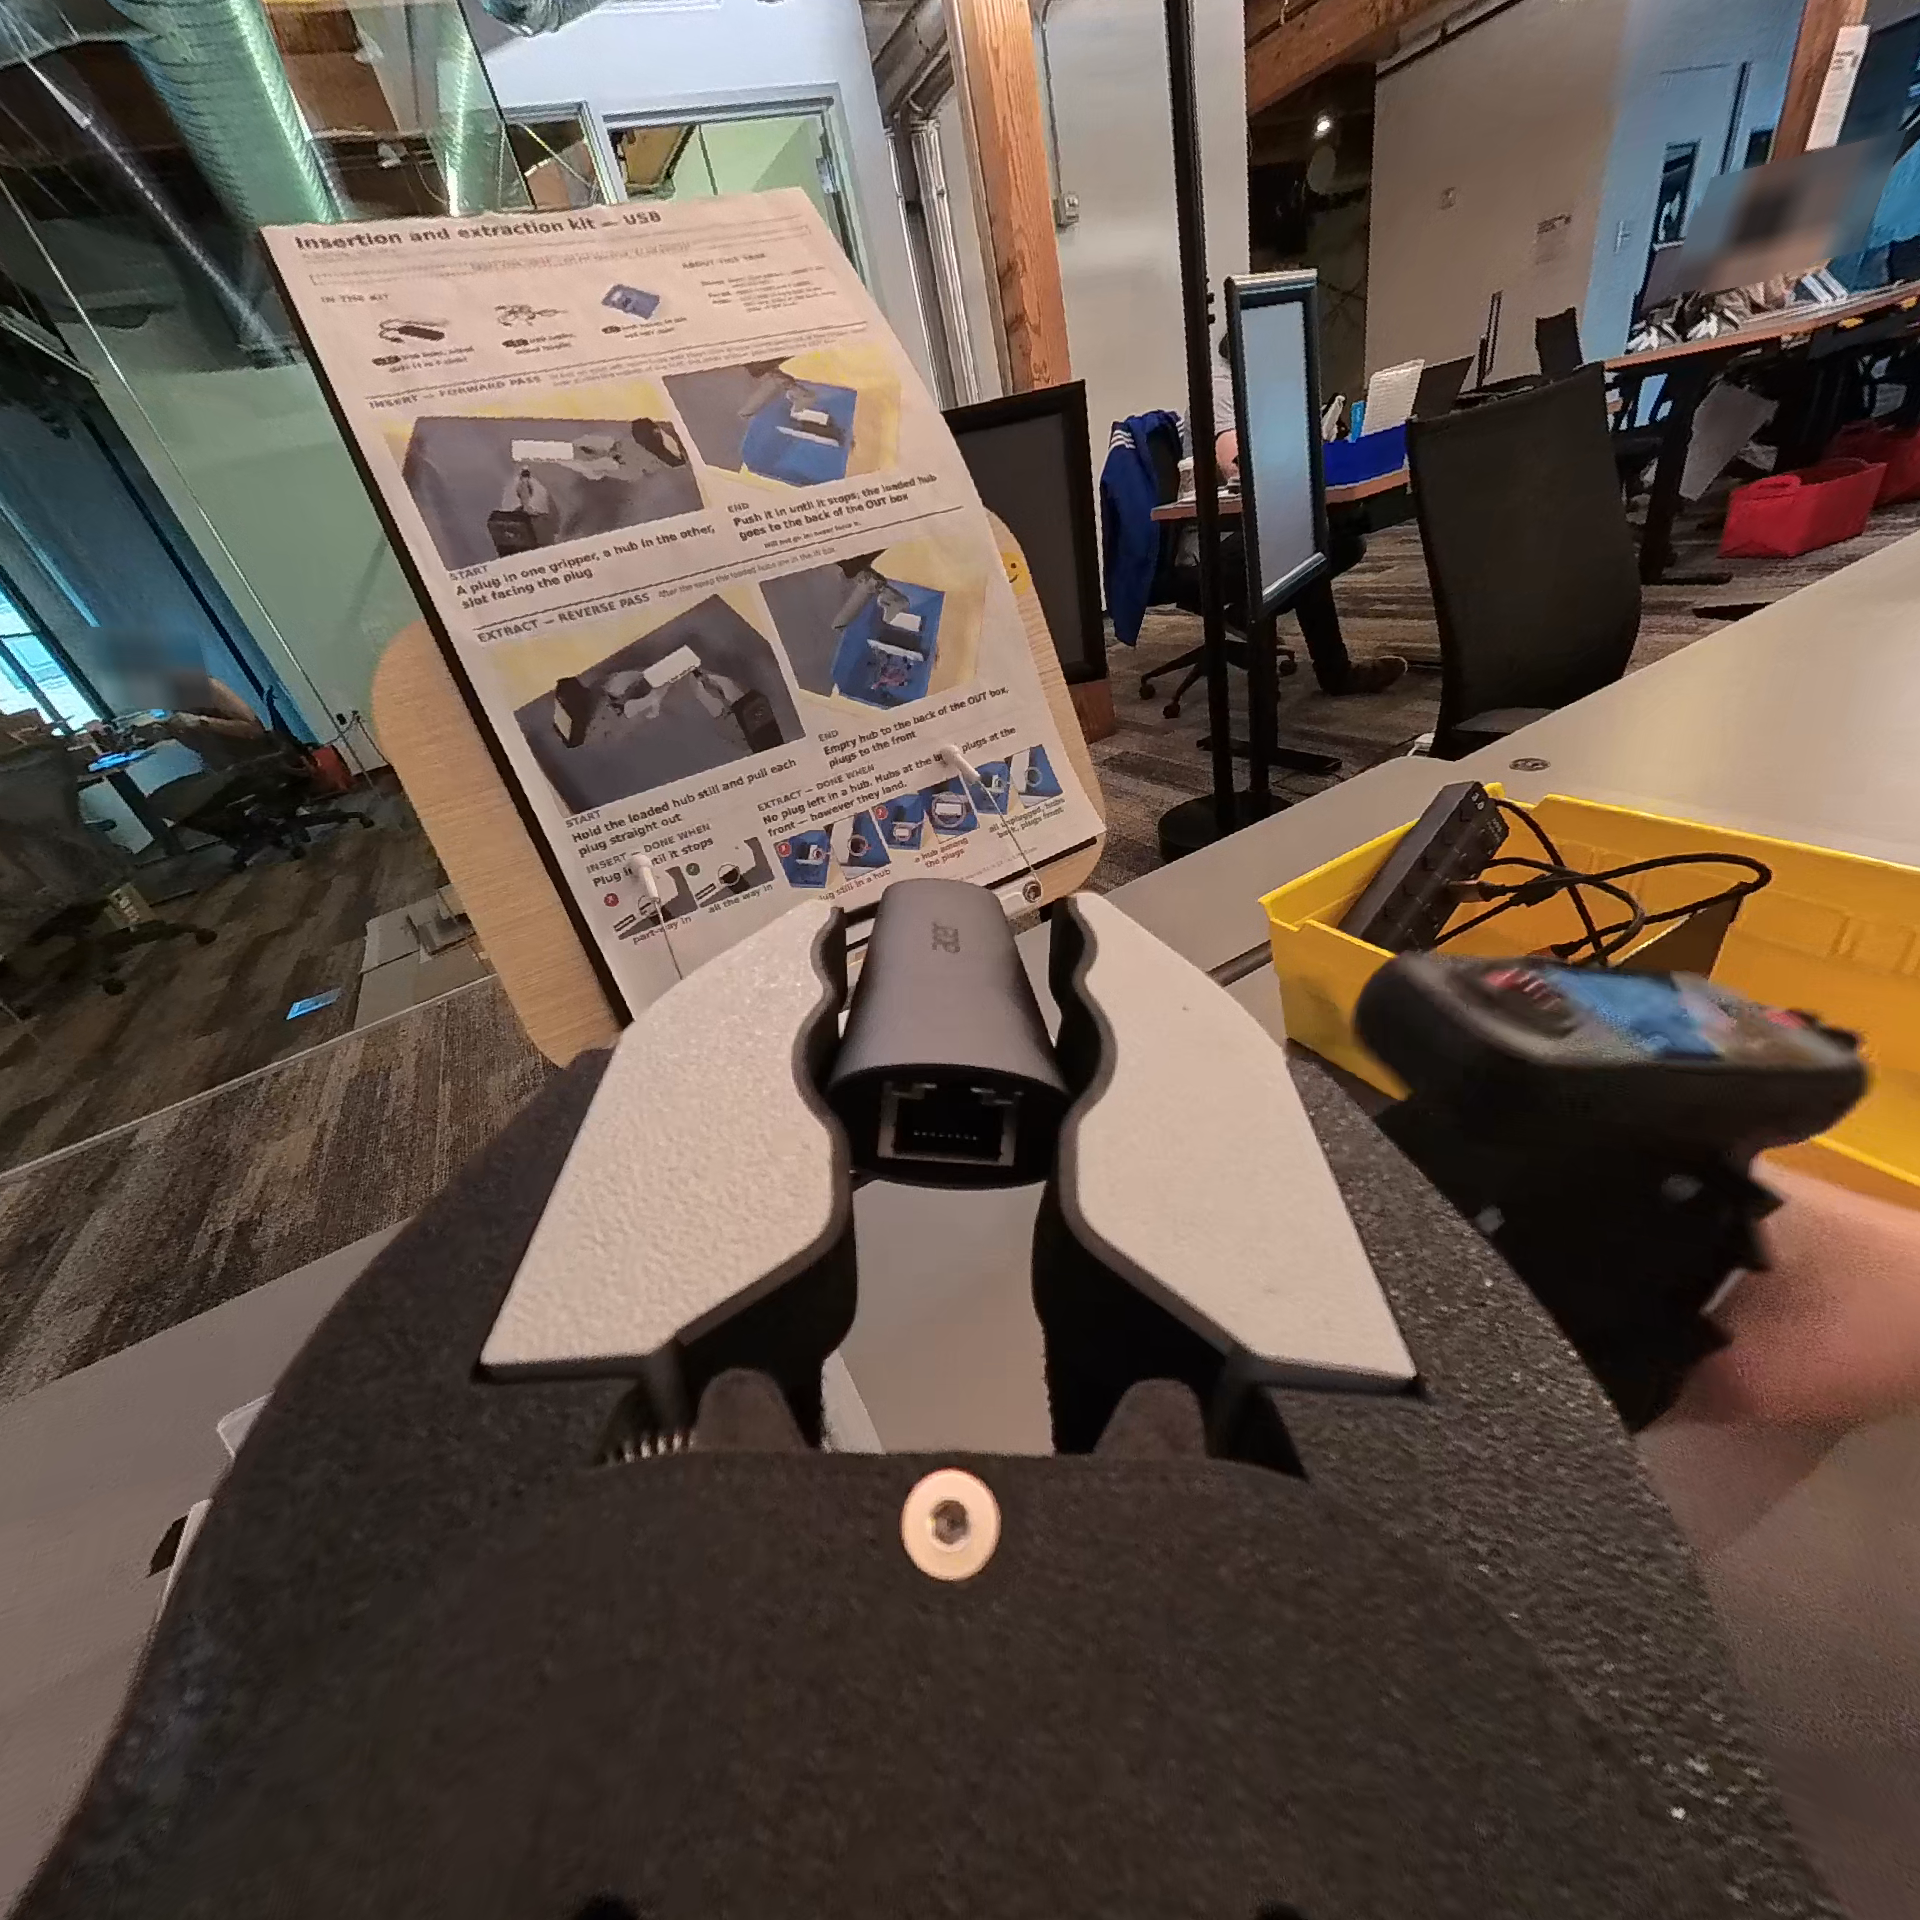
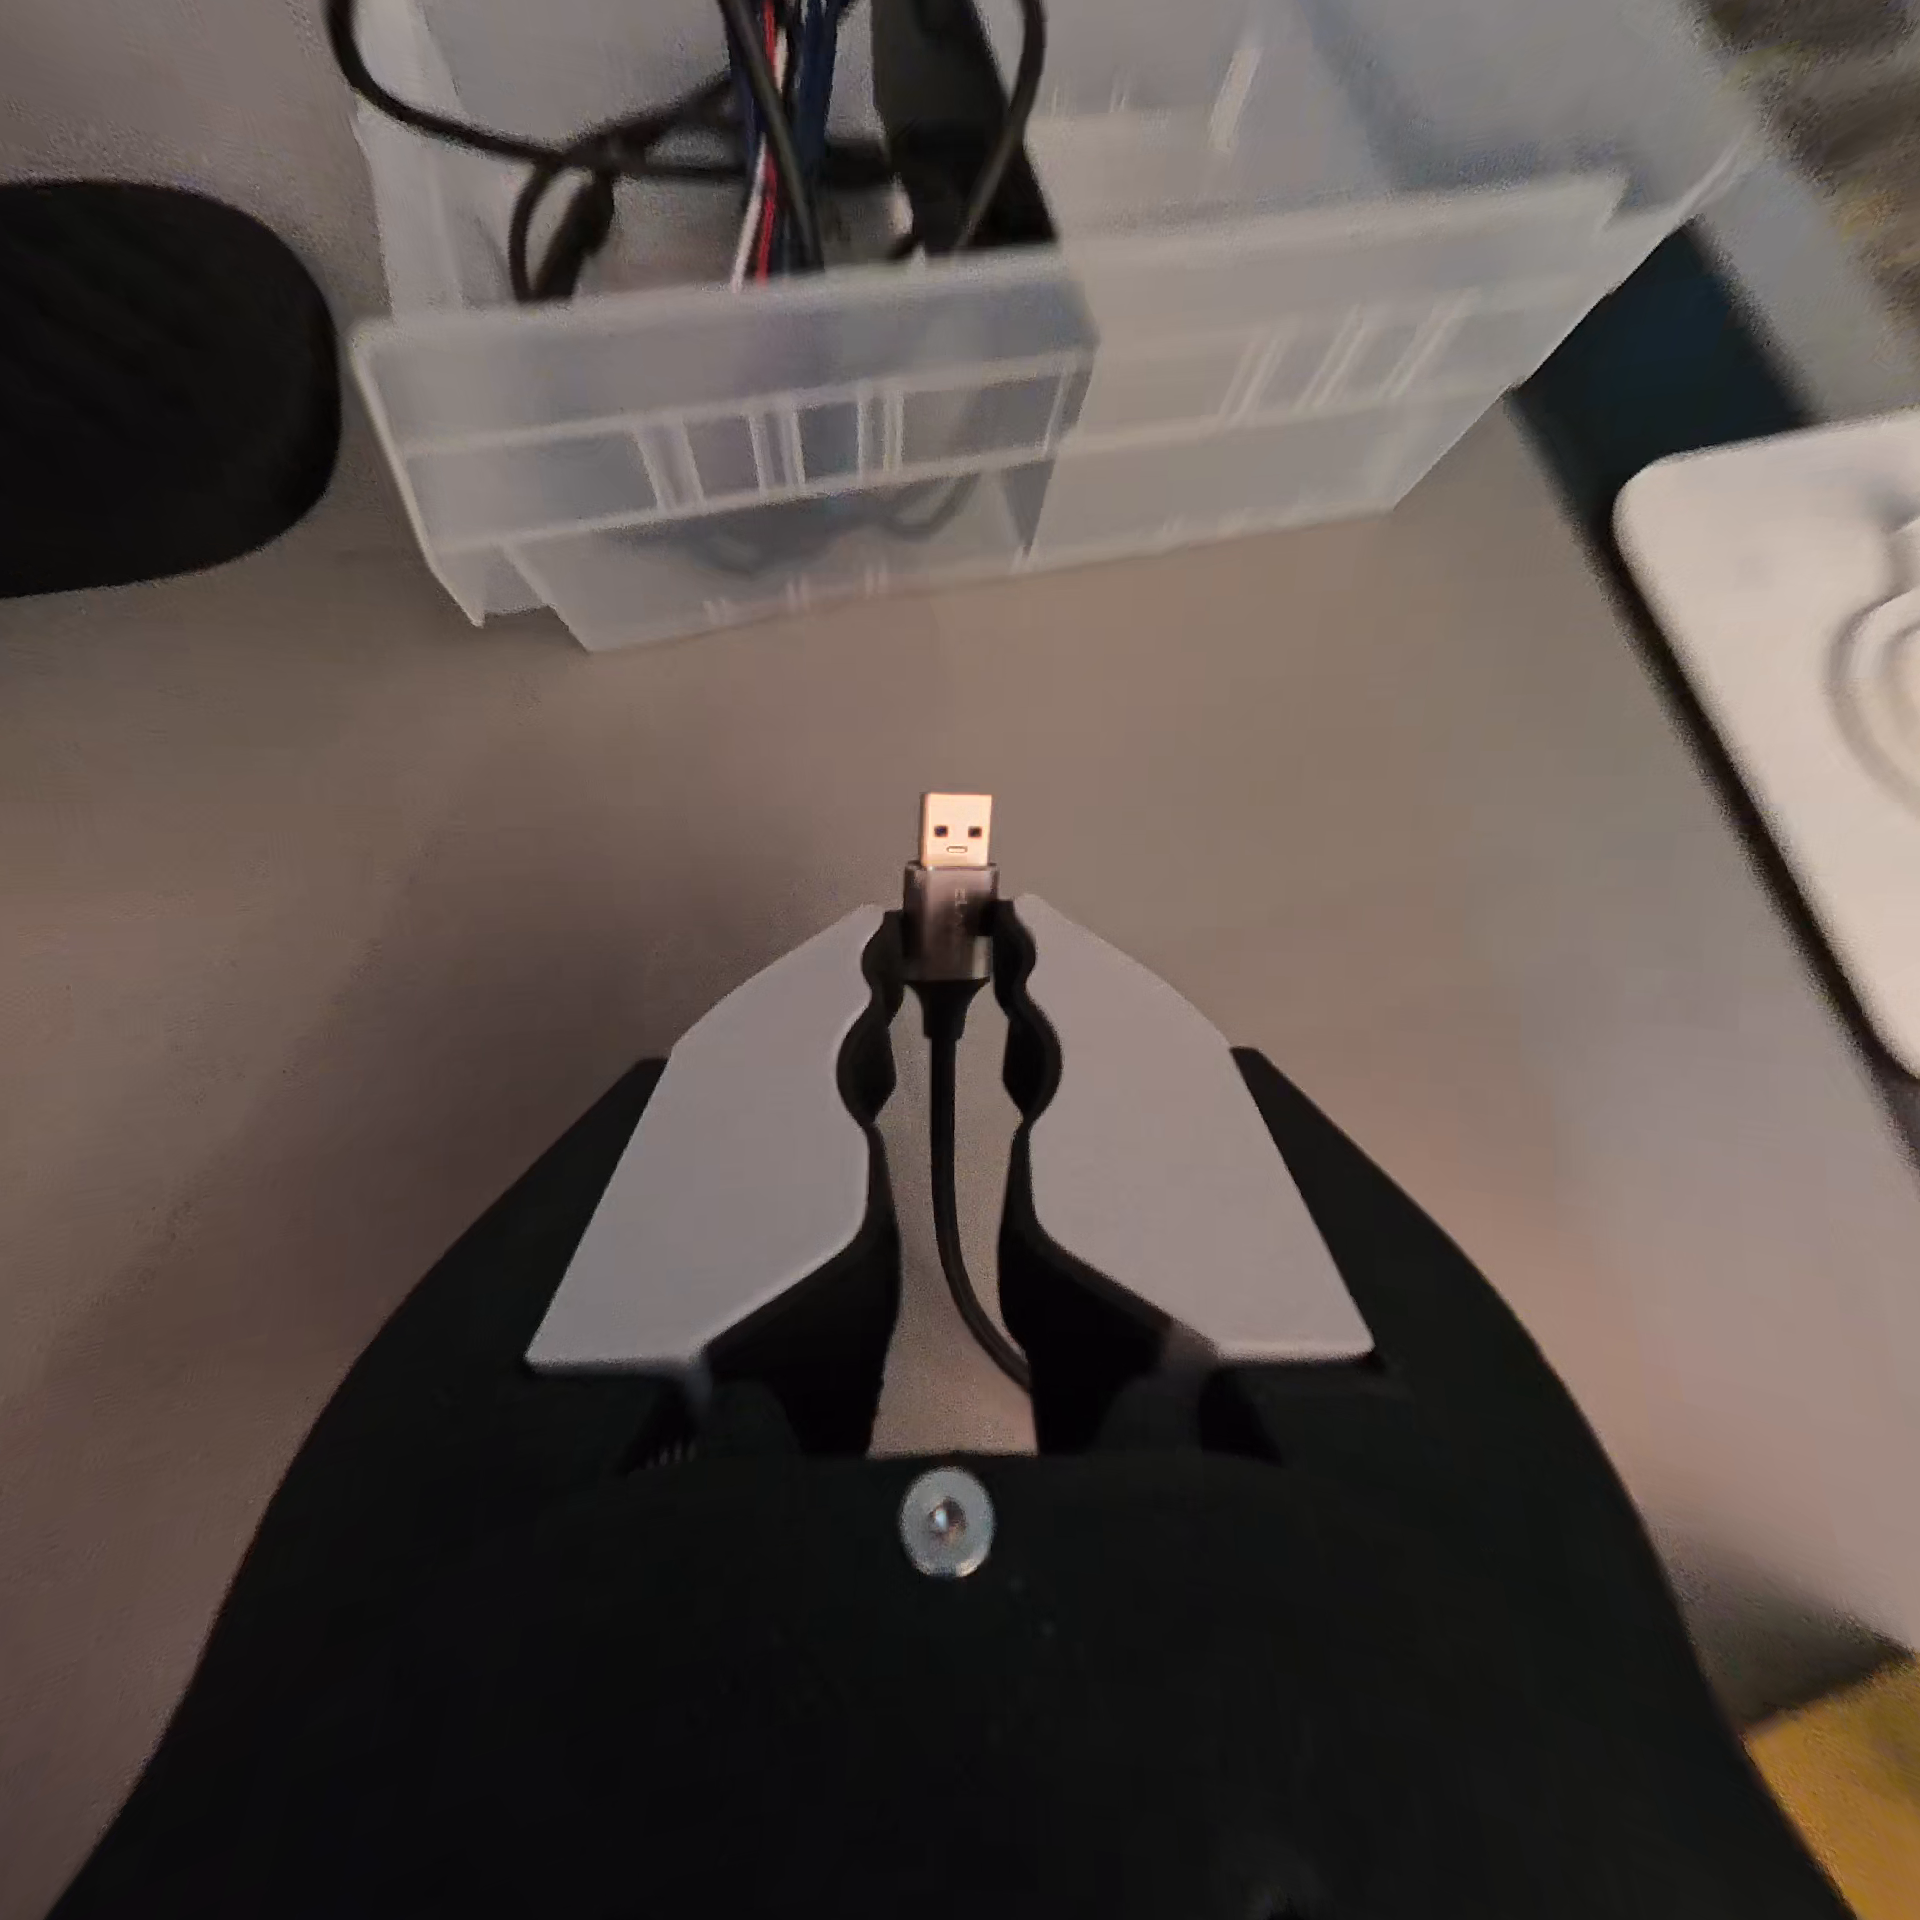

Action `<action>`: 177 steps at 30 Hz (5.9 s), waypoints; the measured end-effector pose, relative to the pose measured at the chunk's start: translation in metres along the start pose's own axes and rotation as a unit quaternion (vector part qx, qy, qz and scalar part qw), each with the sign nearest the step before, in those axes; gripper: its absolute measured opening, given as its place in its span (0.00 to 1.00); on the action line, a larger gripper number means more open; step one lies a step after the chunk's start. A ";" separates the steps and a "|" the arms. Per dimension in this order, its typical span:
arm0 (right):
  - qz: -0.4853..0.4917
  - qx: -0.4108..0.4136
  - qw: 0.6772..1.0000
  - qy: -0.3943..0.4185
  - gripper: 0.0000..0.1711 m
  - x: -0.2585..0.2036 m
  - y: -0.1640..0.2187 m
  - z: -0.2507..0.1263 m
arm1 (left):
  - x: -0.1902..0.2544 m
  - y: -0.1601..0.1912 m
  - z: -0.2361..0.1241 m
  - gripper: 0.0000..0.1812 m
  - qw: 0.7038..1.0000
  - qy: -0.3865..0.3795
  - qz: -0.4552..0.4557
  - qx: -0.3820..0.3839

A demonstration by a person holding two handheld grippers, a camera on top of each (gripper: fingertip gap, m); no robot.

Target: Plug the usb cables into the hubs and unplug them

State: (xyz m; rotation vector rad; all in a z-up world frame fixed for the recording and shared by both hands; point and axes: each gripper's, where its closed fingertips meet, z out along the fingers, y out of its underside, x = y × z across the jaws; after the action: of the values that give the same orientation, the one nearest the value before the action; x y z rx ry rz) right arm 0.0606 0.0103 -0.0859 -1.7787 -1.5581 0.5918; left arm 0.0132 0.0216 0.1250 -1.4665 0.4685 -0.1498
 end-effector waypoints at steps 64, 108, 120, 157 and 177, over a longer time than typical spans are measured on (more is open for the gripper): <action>-0.350 0.254 0.881 0.194 0.11 -0.005 -0.079 -0.164 | 0.112 0.014 -0.014 0.29 0.953 0.274 0.126 -0.017; 0.142 -0.040 0.983 -0.109 0.09 -0.008 0.046 0.032 | 0.020 0.030 -0.021 0.10 0.935 0.049 0.347 -0.063; 0.139 -0.071 0.977 -0.148 0.06 -0.016 0.057 0.042 | 0.032 0.029 -0.018 0.10 0.932 0.064 0.351 -0.063; -0.024 -0.049 0.985 0.162 0.05 0.008 -0.027 -0.144 | 0.097 0.071 0.026 0.09 0.850 0.064 0.511 -0.110; -0.015 -0.130 0.980 0.147 0.05 0.010 0.001 -0.129 | 0.115 0.090 0.031 0.10 0.802 0.070 0.577 -0.138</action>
State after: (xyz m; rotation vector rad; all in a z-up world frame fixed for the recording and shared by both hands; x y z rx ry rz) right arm 0.1570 -0.0057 -0.0010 -1.9285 -1.5018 0.1022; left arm 0.1125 0.0171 0.0133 -1.2133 1.4746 0.8244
